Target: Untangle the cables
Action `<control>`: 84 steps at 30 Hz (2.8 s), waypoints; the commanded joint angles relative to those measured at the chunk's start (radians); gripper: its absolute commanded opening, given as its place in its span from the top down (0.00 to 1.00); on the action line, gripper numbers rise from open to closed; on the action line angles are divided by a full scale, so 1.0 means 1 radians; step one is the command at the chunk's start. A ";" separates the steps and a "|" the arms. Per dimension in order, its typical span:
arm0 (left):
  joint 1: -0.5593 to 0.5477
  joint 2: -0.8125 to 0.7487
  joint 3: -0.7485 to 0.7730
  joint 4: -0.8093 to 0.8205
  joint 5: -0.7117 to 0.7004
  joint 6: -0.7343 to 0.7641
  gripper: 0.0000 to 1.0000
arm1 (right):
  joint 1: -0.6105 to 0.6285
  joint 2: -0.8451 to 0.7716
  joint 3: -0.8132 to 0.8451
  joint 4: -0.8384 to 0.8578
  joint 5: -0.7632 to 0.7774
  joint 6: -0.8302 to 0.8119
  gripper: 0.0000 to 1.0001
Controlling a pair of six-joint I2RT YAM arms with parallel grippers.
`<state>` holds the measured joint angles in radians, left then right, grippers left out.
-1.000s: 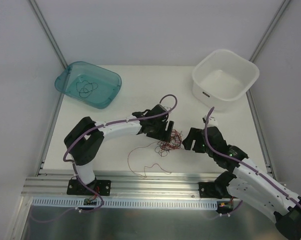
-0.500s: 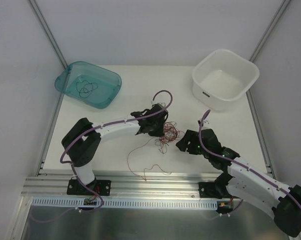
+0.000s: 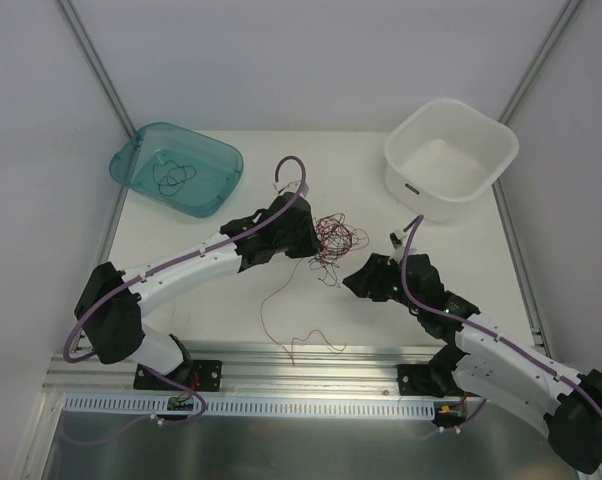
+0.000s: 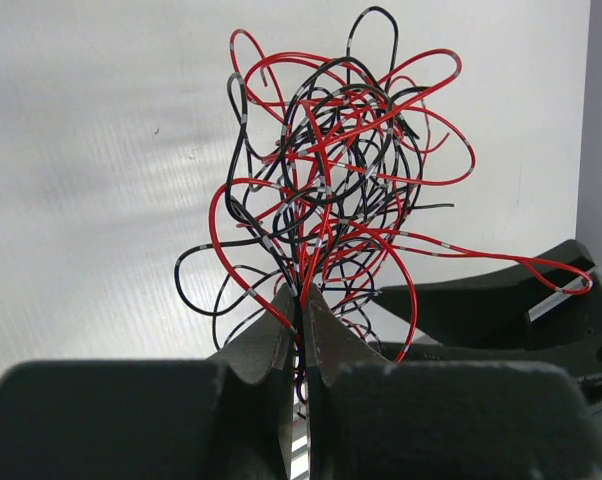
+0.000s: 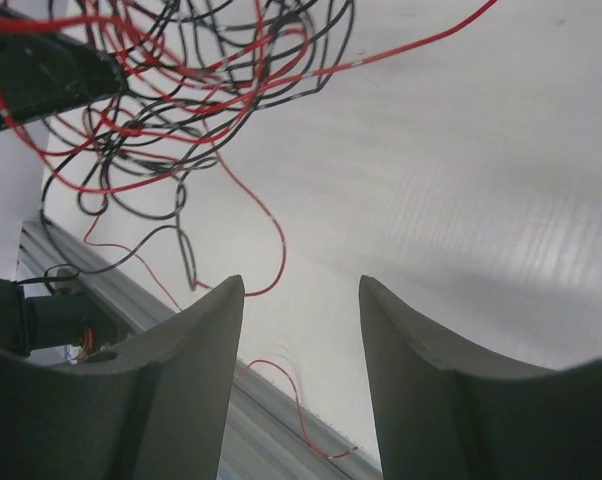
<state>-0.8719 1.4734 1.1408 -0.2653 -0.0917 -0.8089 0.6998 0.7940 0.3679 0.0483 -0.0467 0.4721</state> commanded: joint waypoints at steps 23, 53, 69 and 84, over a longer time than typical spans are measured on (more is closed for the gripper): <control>0.019 -0.142 -0.044 0.031 -0.083 -0.065 1.00 | 0.076 0.130 0.155 0.155 -0.007 -0.072 0.89; 0.390 -0.121 -0.452 0.041 -0.115 -0.045 1.00 | -0.023 -0.119 0.917 -0.795 0.401 -0.408 0.99; 0.363 -0.108 -0.477 0.130 0.050 -0.012 0.94 | -0.023 -0.122 0.843 -0.852 0.384 -0.373 0.99; 0.243 -0.220 -0.365 0.146 0.155 0.103 0.76 | -0.016 0.017 0.457 -0.719 0.204 -0.243 0.27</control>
<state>-0.6006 1.2755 0.7185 -0.1394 0.0307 -0.7620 0.6804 0.8112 0.7868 -0.7643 0.2733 0.2325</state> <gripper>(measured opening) 0.232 0.701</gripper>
